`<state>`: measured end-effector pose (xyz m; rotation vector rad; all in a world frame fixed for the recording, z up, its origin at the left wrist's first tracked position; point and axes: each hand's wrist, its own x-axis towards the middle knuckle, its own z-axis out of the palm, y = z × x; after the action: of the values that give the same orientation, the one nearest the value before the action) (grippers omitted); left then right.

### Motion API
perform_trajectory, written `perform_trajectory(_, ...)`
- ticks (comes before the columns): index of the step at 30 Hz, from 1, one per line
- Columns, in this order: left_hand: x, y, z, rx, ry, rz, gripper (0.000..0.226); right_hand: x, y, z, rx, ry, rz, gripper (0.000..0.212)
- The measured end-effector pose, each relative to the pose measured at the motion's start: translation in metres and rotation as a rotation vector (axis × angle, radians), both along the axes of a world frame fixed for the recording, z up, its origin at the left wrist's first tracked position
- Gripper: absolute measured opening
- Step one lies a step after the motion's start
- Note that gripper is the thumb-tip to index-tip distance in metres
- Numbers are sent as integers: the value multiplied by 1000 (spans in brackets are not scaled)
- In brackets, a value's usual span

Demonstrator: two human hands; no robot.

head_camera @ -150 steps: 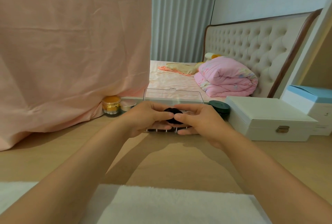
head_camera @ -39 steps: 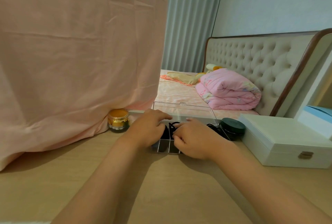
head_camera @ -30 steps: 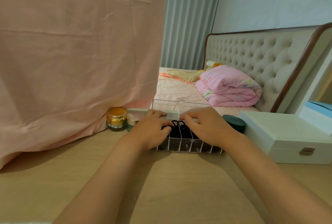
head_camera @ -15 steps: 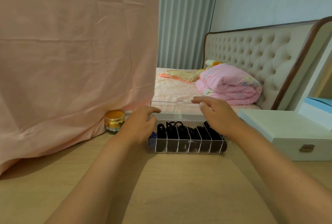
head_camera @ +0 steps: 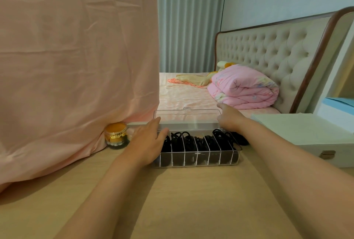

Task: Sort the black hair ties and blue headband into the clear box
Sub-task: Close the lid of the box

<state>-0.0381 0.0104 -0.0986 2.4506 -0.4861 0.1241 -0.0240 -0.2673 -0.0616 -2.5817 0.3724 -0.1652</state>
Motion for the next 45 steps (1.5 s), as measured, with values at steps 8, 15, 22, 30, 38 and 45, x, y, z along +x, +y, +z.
perform_trajectory(8, 9, 6, 1, -294, -140, -5, 73, -10, -3, 6, 43, -309, 6, 67)
perform_trajectory(15, 3, 20, 38, -142, -386, -114, 59, -66, 2, 14, -162, -452, 152, 31)
perform_trajectory(22, -7, 22, 49, 140, -147, -274, 38, -104, 4, -7, -194, -425, 230, 36)
perform_trajectory(30, -14, 20, 38, 326, -259, -322, 42, -119, 0, -51, -261, -418, 309, 50)
perform_trajectory(38, -12, 20, 25, 308, -292, -329, 58, -117, 0, -67, -327, -473, 332, 60)
perform_trajectory(45, -11, 22, 13, 319, -393, -315, 57, -113, 1, -69, -333, -476, 326, 57)
